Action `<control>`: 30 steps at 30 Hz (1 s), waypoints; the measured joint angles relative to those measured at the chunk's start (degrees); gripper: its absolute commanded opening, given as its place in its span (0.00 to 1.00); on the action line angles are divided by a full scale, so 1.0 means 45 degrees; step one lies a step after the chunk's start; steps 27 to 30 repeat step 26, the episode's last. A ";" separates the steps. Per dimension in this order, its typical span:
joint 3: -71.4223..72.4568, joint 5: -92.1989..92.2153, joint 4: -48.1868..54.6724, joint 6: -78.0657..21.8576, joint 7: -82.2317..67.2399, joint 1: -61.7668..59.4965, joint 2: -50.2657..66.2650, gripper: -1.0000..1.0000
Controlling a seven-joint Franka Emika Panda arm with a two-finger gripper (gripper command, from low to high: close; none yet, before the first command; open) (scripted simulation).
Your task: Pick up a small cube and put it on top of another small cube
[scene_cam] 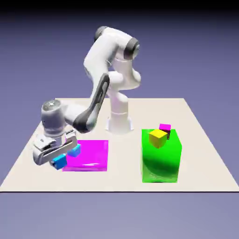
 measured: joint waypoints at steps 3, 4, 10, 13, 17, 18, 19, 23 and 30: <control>0.1139 -0.0931 -0.0174 -0.0974 0.0899 0.0826 -0.1384 0.00; 0.1519 -0.1242 -0.0232 -0.1298 0.1199 0.1100 -0.1846 0.00; 0.3796 -0.3106 -0.0580 -0.3245 0.3000 0.2971 -0.4614 0.00; 0.4937 -0.4039 -0.0754 -0.4219 0.3901 0.3720 -0.6000 0.00; 0.6549 -0.5337 -0.1199 -0.5231 0.5057 0.4481 -0.7465 0.00; 0.6703 -0.5449 -0.1335 -0.5155 0.5110 0.4440 -0.7372 0.00; 0.6704 -0.5450 -0.1336 -0.5154 0.5110 0.4440 -0.7372 0.00; 0.6533 -0.5657 -0.2846 -0.2942 0.5265 0.4301 -0.6681 0.00; 0.6525 -0.5691 -0.2919 -0.2824 0.5284 0.4292 -0.6647 1.00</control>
